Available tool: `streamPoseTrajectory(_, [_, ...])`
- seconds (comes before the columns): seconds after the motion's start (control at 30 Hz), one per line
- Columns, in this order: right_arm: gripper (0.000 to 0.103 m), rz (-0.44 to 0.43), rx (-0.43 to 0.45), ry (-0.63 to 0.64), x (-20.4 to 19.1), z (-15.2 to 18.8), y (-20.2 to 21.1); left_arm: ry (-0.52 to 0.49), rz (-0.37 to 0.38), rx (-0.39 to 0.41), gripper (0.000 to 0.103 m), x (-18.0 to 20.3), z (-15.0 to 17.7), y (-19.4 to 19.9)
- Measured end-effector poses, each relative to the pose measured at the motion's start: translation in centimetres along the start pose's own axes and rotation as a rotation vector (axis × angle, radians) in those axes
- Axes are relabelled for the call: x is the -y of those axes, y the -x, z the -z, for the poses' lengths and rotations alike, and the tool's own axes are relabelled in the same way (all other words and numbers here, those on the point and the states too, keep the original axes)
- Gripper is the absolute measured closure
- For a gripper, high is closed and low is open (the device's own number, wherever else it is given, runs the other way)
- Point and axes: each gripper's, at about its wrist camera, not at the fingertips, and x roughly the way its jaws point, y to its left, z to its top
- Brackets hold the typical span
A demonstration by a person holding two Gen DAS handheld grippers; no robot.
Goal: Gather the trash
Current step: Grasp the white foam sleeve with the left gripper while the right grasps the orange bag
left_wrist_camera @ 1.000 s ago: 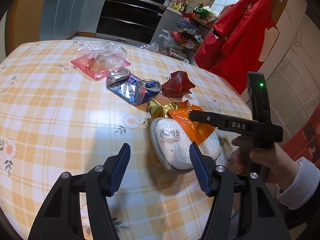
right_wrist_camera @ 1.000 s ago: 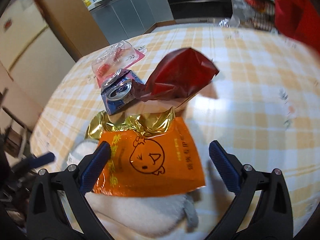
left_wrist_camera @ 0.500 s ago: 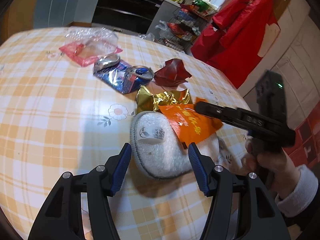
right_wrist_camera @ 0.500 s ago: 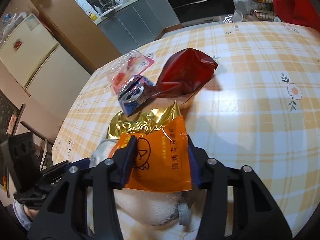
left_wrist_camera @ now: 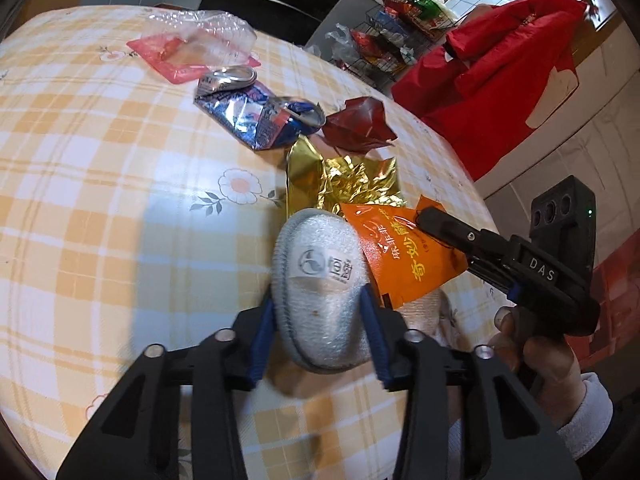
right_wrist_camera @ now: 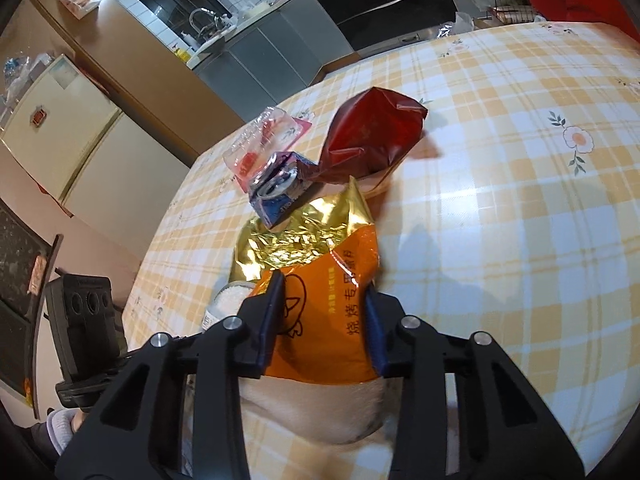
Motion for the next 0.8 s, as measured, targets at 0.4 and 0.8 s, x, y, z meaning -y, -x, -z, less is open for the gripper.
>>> streamPoseTrajectory(0.4, [0.068,-0.061,0.126,0.013,-3.6,-0.5,6.0,-0.079,0.014,0.097,0.084,2.6,0.2,6.3])
streamPoseTrajectory(0.8, [0.068,0.08,0.171,0.069,-4.9,0.6,9.9,-0.124,-0.059,0.185,0.085,3.7,0.6,11.7])
